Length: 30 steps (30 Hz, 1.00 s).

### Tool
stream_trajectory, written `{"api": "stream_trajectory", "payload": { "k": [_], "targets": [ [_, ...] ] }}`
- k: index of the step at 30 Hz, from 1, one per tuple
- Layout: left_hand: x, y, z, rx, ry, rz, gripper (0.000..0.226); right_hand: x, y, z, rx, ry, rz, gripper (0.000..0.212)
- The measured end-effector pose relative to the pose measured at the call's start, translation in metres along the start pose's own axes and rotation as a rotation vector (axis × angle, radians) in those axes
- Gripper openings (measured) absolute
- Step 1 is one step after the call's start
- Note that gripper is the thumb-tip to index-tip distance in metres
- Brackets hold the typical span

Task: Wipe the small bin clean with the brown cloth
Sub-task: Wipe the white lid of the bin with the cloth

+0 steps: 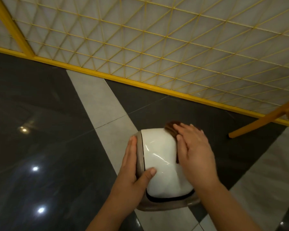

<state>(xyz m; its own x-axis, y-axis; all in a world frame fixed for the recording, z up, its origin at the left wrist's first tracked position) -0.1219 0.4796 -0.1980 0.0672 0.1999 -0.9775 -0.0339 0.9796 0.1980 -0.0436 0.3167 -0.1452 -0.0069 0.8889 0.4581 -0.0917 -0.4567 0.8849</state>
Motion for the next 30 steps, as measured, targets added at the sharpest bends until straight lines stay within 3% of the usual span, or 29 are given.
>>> {"api": "stream_trajectory", "payload": {
  "k": [5,8,10,14,18,22,26,30],
  "targets": [
    [-0.001,-0.004,0.003,0.007,-0.033,0.031,0.083,0.028,-0.031,-0.036,0.053,0.3,-0.227,0.05],
    [-0.001,-0.003,0.004,0.01,-0.033,0.022,0.086,0.019,-0.026,-0.025,0.084,0.369,-0.187,0.046],
    [0.0,-0.002,0.004,0.008,-0.013,0.021,0.09,0.008,-0.014,-0.011,0.054,0.259,-0.165,0.042],
    [0.003,0.0,0.005,0.034,0.045,-0.011,0.086,-0.021,0.005,0.009,0.037,-0.181,0.158,0.035],
    [0.003,-0.004,0.008,0.03,0.062,-0.058,0.07,-0.025,0.0,0.012,-0.001,-0.275,0.244,0.033],
    [0.001,-0.007,0.01,-0.017,0.061,-0.044,0.061,-0.015,-0.007,-0.012,-0.119,-0.072,0.112,0.037],
    [-0.005,-0.006,0.011,-0.039,0.114,0.012,0.06,-0.014,-0.014,-0.028,-0.058,0.207,0.019,0.039],
    [-0.015,-0.004,0.026,-0.009,-0.021,0.233,0.051,-0.019,-0.005,-0.017,-0.06,0.221,0.027,0.039]
  ]
}}
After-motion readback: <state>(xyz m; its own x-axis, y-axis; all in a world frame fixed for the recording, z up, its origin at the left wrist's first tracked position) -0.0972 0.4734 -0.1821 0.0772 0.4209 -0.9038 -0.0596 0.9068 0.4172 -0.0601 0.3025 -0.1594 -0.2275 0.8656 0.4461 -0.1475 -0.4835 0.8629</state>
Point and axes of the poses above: each hand's wrist, its own z-axis towards the middle knuckle, its own y-axis out of the back of the hand, x = y × z, the point moved 2 cm from there along z, towards the middle knuckle, and after that the axes turned 13 degrees about -y, right-handed, at the moved point
